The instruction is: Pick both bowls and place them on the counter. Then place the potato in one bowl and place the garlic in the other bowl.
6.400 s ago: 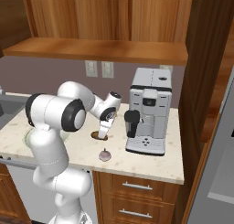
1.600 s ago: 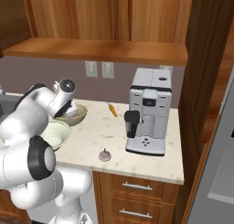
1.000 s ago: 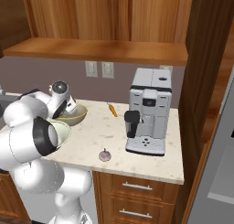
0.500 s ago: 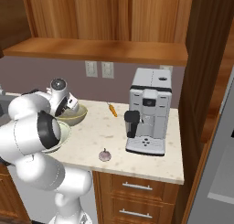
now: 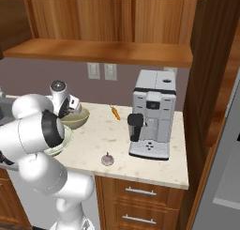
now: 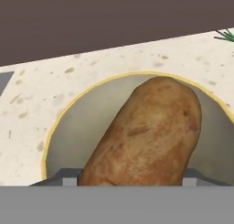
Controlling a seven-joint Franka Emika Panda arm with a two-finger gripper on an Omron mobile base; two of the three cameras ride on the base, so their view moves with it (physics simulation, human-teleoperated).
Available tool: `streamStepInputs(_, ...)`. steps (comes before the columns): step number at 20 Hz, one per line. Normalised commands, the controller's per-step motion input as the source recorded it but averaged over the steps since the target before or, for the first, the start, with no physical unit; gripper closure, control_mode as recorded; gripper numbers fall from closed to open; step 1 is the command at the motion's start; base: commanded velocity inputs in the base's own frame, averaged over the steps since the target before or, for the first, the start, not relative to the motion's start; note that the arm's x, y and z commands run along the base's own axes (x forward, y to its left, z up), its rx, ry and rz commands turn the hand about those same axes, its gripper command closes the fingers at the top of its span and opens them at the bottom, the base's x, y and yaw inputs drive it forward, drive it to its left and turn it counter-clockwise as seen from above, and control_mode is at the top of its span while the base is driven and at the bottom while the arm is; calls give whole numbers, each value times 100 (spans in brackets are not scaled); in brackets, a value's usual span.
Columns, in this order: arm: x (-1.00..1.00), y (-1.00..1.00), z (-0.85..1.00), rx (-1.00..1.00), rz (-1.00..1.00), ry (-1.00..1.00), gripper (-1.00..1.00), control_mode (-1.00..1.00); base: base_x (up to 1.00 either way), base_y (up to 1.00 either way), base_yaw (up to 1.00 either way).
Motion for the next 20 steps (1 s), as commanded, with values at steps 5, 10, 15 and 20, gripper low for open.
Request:
streamStepInputs(5,1,6,-19,-17,18,-9,100,-100,0,0,0)
streamStepInputs(10,6,0,-8,-15,17,-9,100,-100,0,0,0)
streamStepInputs(15,5,0,-4,-13,15,-3,100,-100,0,0,0)
streamStepInputs(20,7,0,0,-6,13,0,100,-100,0,0,0)
